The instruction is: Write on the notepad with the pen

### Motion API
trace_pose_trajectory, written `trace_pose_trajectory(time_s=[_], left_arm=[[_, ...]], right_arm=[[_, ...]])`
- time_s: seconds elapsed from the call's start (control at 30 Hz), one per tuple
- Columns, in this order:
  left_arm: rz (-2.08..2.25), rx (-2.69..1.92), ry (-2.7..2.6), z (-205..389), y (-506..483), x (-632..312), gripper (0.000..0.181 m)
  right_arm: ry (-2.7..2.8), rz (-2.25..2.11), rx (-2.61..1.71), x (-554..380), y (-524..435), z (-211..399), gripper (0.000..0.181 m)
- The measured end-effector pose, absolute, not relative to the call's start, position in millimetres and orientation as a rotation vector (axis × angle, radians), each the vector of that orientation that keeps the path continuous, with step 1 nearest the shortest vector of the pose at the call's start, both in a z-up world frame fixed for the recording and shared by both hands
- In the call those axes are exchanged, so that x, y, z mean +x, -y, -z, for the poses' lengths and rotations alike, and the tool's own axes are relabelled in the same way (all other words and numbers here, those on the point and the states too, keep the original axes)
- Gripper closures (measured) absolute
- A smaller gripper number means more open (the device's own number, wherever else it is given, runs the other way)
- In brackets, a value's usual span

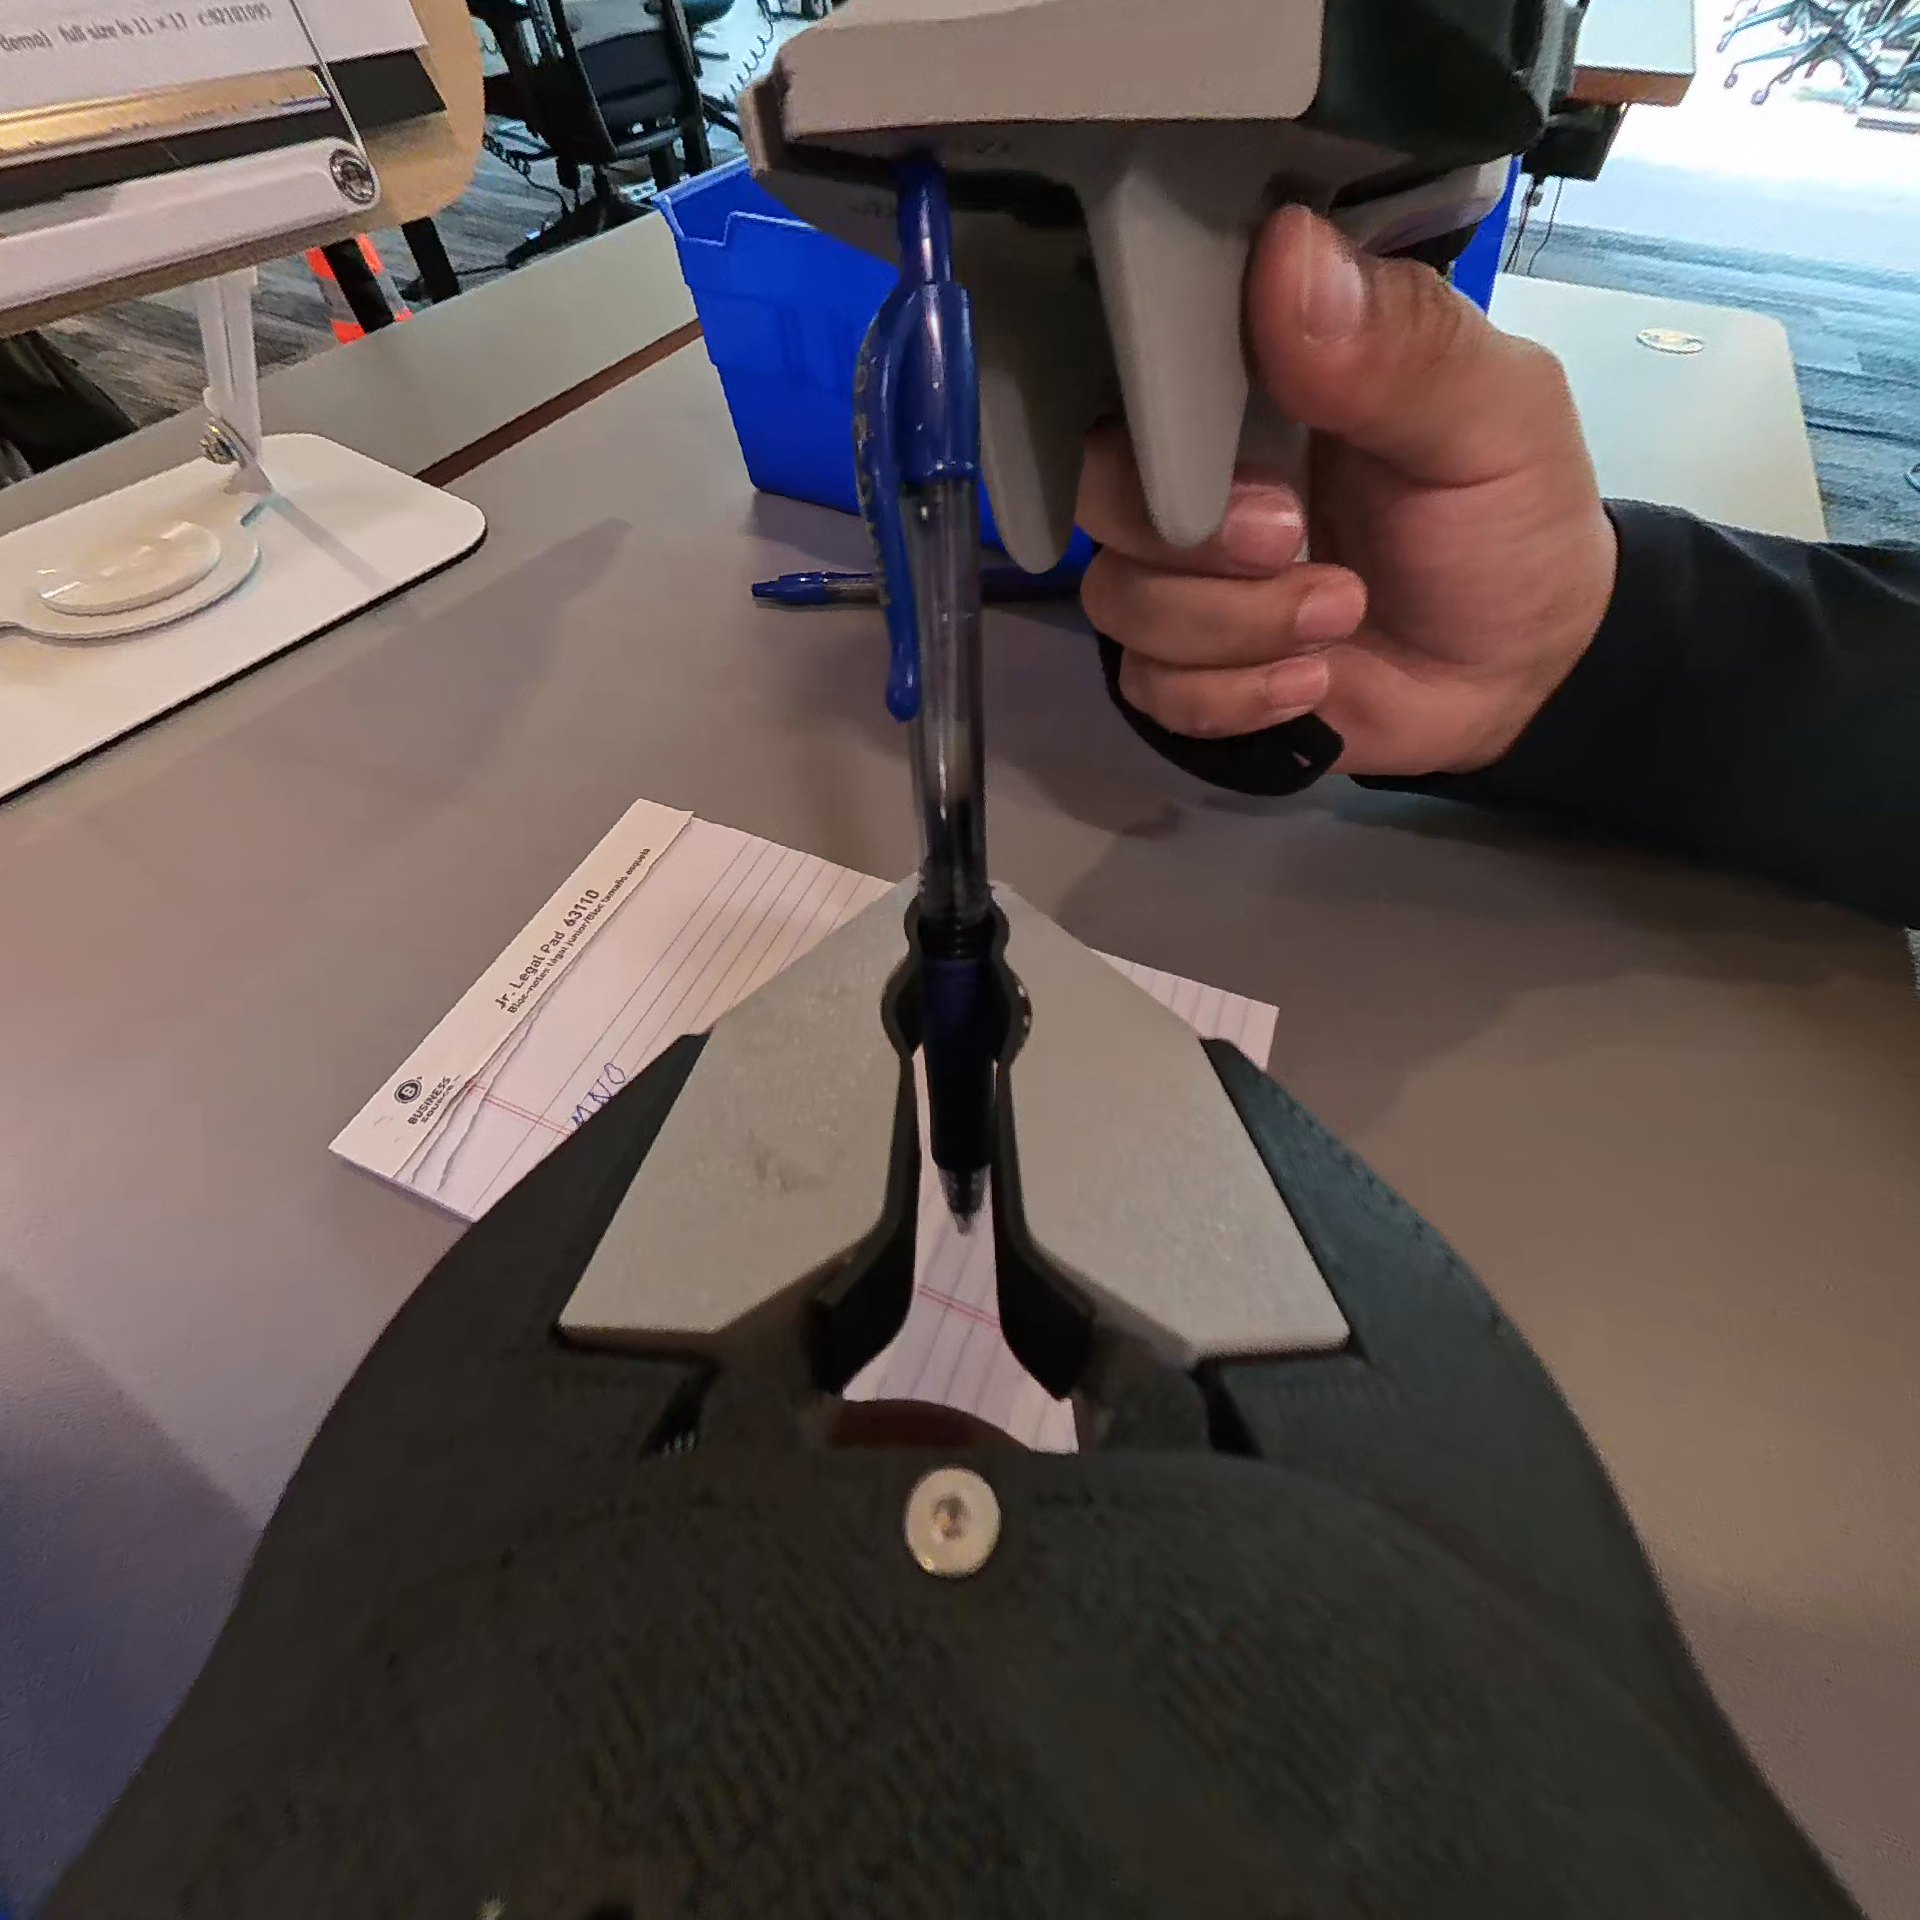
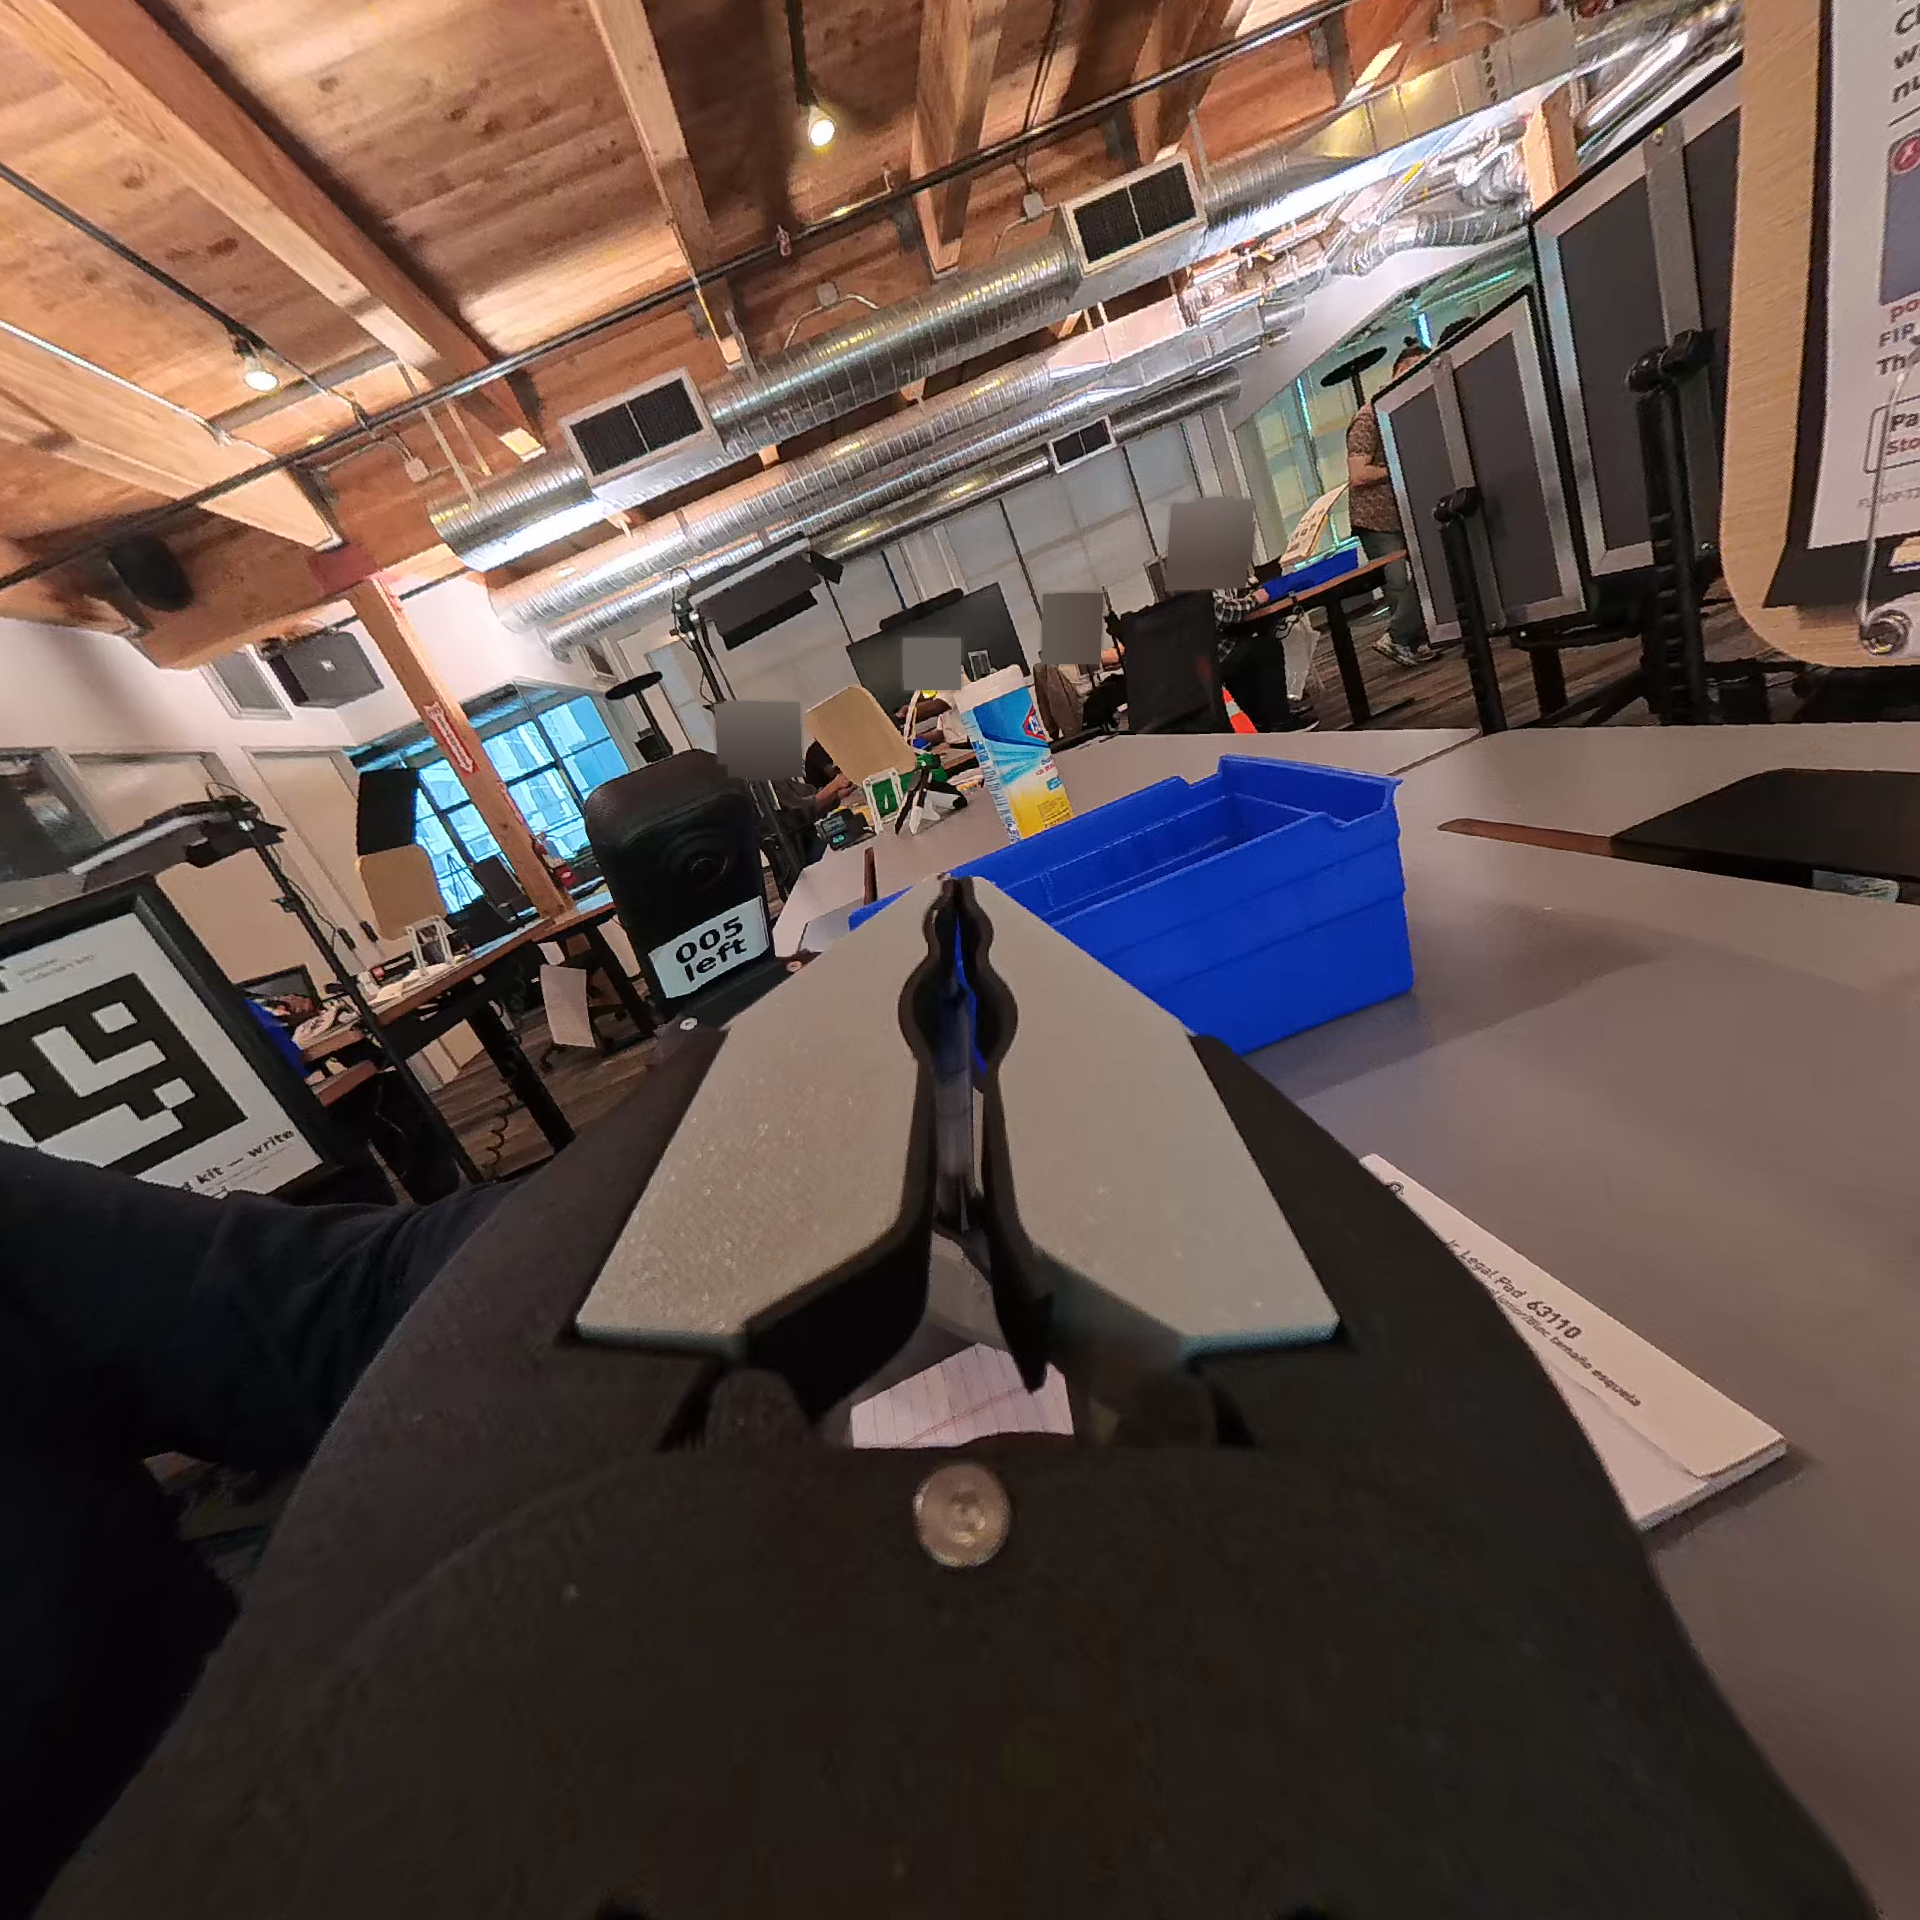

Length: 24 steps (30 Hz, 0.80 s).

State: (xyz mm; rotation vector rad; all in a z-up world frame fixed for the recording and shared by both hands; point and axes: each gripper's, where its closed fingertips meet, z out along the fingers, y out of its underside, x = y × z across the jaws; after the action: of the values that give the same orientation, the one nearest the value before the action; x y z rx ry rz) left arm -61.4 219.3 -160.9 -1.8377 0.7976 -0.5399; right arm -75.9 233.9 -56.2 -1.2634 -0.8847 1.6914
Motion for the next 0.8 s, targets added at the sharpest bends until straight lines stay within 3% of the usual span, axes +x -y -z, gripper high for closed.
trace_pose_trajectory(time_s=[0.8], left_arm=[[0.535, -1.850, -0.737, 159.0, -225.1, -69.7, 0.178]], right_arm=[[0.793, -1.707, -1.290, -72.9, -246.0, 59.3, 0.181]])
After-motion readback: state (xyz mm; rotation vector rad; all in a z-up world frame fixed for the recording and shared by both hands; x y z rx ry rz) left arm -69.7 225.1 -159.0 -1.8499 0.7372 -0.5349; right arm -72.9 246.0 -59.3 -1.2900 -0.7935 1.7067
